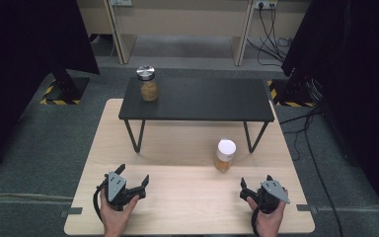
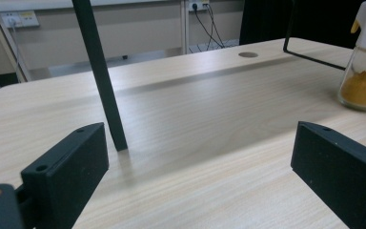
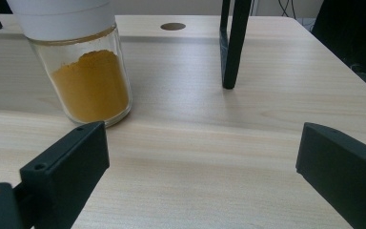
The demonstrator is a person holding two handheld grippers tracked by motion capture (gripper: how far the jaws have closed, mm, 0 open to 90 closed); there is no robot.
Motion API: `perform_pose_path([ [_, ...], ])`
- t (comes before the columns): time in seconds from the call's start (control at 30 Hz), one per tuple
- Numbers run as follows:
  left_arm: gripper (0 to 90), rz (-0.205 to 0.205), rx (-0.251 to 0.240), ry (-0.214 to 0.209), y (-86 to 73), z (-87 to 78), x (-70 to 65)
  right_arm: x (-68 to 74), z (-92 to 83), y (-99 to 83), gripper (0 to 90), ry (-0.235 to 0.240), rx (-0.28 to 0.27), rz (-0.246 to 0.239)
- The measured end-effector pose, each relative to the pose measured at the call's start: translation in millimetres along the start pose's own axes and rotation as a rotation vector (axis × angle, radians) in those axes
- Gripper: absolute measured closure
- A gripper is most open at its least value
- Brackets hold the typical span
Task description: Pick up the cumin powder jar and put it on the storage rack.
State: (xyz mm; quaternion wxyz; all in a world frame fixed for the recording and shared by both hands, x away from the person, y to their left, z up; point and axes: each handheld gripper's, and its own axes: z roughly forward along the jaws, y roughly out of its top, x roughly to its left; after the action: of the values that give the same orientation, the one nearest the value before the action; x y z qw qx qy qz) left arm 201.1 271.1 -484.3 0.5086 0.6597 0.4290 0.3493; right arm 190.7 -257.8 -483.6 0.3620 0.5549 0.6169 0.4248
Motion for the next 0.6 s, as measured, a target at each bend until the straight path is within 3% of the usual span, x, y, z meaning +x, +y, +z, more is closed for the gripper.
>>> perform_pose_path([
  [0.6,4.5,-0.046,0.045,-0.016,-7.5,4.3,6.2,-0.1,-0.5,-0.9,3.8,0.0,-0.005,-0.001],
])
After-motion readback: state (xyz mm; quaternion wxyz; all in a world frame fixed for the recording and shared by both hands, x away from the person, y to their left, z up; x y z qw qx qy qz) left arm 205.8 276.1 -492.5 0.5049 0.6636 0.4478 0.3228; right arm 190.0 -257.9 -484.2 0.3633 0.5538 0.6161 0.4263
